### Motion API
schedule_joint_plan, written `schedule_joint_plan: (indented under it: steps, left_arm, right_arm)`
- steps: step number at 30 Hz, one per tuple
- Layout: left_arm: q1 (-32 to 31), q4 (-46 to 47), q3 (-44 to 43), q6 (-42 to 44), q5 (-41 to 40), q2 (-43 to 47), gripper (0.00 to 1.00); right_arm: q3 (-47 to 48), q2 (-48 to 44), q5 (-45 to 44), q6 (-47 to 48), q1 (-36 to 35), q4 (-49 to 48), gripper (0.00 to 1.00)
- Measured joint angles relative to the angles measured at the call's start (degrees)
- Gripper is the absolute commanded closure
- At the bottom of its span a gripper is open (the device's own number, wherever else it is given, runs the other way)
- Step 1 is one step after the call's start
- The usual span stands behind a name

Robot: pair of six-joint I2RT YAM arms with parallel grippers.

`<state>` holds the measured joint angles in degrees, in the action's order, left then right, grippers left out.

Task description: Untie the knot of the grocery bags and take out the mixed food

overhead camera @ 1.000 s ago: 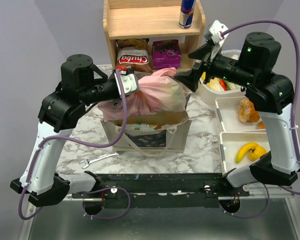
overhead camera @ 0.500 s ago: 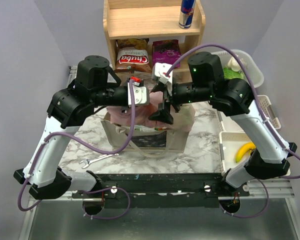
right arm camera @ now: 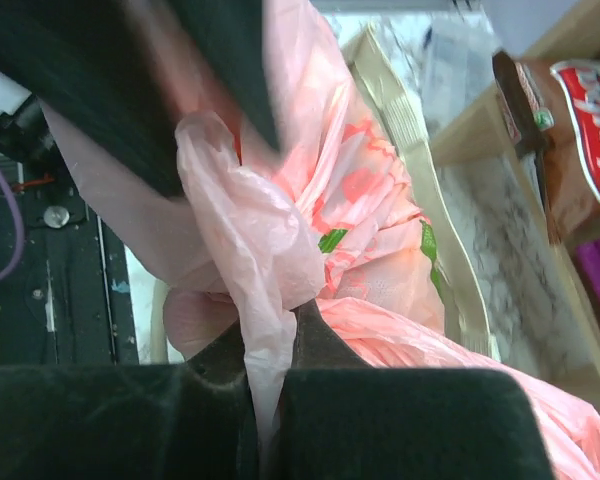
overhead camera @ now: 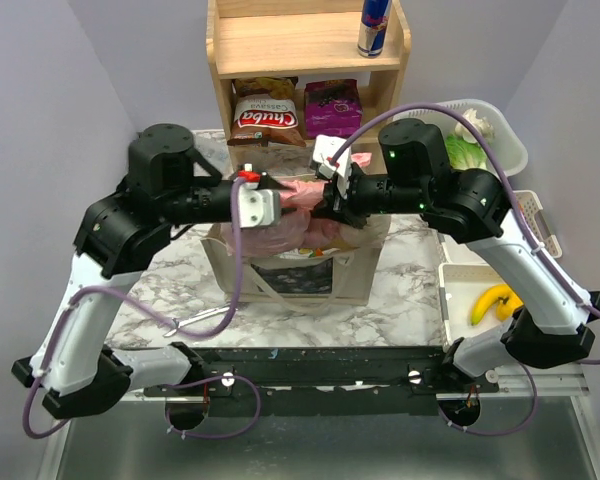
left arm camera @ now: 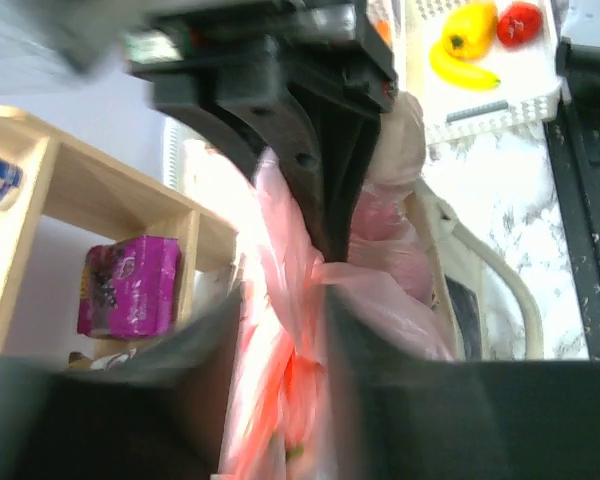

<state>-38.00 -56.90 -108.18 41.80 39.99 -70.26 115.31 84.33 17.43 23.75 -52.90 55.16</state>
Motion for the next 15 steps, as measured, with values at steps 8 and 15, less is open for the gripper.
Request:
schedule_joint_plan:
  steps: [8,15]
  left_arm:
    - [13.4,11.43,-1.25,-18.97,-1.2,6.34,0.05]
    - [22.84,14.82,2.36,-27.61,-10.45,6.1,0.05]
  right_arm:
    - [-2.64,-1.95,-9.79,-2.93,0.42,0.57,0.99]
    - [0.37,-3.52,-18.12,-7.85,2.05,-3.17,0.99]
